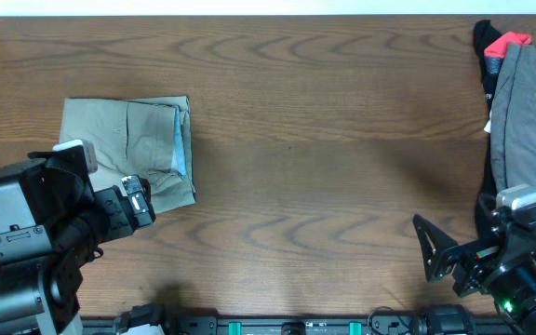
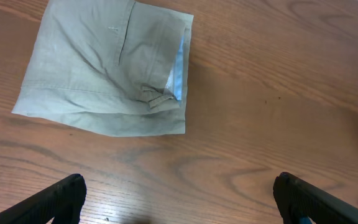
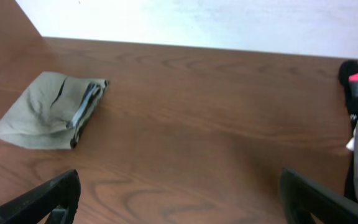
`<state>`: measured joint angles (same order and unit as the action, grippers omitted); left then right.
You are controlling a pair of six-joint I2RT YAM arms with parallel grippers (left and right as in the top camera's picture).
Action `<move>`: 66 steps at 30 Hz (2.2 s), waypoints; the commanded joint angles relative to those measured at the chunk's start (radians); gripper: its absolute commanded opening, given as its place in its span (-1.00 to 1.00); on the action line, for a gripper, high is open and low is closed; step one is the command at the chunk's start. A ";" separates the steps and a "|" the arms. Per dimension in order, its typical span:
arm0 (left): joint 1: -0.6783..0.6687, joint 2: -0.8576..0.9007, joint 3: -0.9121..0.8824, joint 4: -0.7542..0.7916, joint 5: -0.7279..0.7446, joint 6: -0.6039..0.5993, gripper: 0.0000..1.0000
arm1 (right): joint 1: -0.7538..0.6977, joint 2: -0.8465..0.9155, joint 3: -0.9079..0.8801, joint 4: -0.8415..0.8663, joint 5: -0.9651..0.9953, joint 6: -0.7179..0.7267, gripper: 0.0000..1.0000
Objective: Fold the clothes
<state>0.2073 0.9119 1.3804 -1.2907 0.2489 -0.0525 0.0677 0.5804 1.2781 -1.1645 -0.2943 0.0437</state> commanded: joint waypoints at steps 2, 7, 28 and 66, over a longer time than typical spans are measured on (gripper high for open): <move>-0.002 -0.003 0.000 -0.003 0.005 -0.002 0.96 | -0.009 -0.002 -0.002 -0.014 0.007 -0.008 0.99; -0.002 -0.003 0.000 -0.003 0.005 -0.002 0.96 | -0.009 -0.002 -0.002 -0.014 0.008 -0.008 0.98; -0.048 -0.003 0.000 -0.003 0.005 -0.002 0.96 | -0.148 -0.221 -0.291 0.252 0.047 -0.008 0.99; -0.048 -0.003 0.000 -0.003 0.005 -0.002 0.96 | -0.148 -0.575 -1.122 0.571 -0.005 0.019 0.99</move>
<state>0.1623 0.9119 1.3785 -1.2934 0.2489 -0.0525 -0.0750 0.0162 0.1596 -0.5941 -0.2886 0.0483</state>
